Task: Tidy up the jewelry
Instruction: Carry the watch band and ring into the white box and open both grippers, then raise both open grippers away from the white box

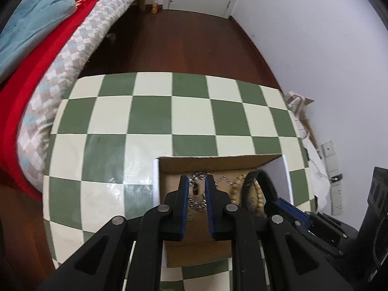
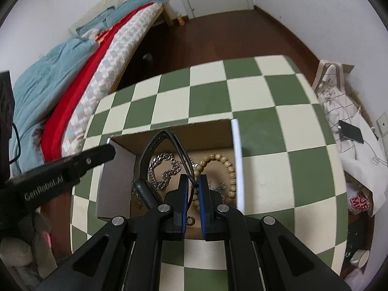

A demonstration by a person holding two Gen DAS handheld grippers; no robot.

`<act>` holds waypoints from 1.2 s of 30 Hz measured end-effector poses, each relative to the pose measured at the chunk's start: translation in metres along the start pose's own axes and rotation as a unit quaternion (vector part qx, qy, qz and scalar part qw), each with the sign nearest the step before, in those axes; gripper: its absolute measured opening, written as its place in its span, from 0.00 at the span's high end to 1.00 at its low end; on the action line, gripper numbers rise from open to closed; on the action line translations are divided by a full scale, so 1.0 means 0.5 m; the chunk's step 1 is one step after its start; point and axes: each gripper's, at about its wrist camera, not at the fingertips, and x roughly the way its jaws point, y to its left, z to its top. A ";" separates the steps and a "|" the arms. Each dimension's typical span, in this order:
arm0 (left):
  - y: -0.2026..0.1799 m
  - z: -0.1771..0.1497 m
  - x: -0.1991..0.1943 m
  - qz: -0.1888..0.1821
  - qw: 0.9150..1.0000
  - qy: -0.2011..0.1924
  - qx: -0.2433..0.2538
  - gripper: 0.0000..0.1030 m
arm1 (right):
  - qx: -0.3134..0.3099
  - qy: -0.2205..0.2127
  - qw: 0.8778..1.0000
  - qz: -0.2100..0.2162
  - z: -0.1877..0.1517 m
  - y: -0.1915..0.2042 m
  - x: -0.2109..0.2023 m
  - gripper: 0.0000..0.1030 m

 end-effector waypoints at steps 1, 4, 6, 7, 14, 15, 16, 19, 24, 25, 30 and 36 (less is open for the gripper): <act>0.002 0.003 -0.002 0.004 1.000 0.001 -0.001 0.81 | 0.001 0.006 1.000 0.002 0.001 0.001 0.004 0.89; 0.004 0.005 -0.019 0.021 1.000 -0.017 0.000 0.44 | 0.007 0.010 1.000 0.003 0.004 0.002 0.006 0.63; 0.009 0.005 -0.034 0.032 0.999 -0.032 0.001 0.28 | 0.008 0.004 1.000 0.001 0.002 0.002 -0.005 0.46; 0.012 0.005 -0.042 0.043 0.998 -0.038 0.001 0.24 | 0.006 0.002 1.000 -0.004 0.003 0.004 -0.011 0.45; 0.037 -0.031 -0.071 0.126 0.990 -0.057 0.011 0.00 | -0.007 0.006 0.998 -0.062 -0.003 0.003 -0.049 0.07; 0.041 -0.038 -0.072 0.129 0.990 -0.056 0.011 0.00 | -0.010 0.011 0.997 -0.070 -0.005 0.002 -0.049 0.04; 0.043 -0.045 -0.072 0.131 0.990 -0.054 0.010 0.00 | -0.014 0.019 0.996 -0.081 -0.009 0.002 -0.047 0.03; 0.048 -0.068 -0.072 0.142 0.989 -0.046 0.012 0.00 | -0.023 0.036 0.994 -0.103 -0.021 0.000 -0.042 0.00; 0.046 -0.098 -0.091 0.151 0.988 -0.043 0.008 0.00 | -0.027 0.041 0.991 -0.121 -0.039 -0.001 -0.055 0.00; 0.044 -0.102 -0.096 0.151 0.987 -0.043 0.008 0.00 | -0.027 0.039 0.991 -0.124 -0.041 -0.002 -0.061 0.00; 0.021 -0.127 -0.144 0.150 0.987 -0.058 0.014 0.00 | -0.026 0.034 0.991 -0.127 -0.050 0.003 -0.096 0.00; -0.010 -0.164 -0.224 0.143 0.985 -0.090 0.020 0.00 | -0.026 0.006 0.991 -0.133 -0.069 0.011 -0.168 0.00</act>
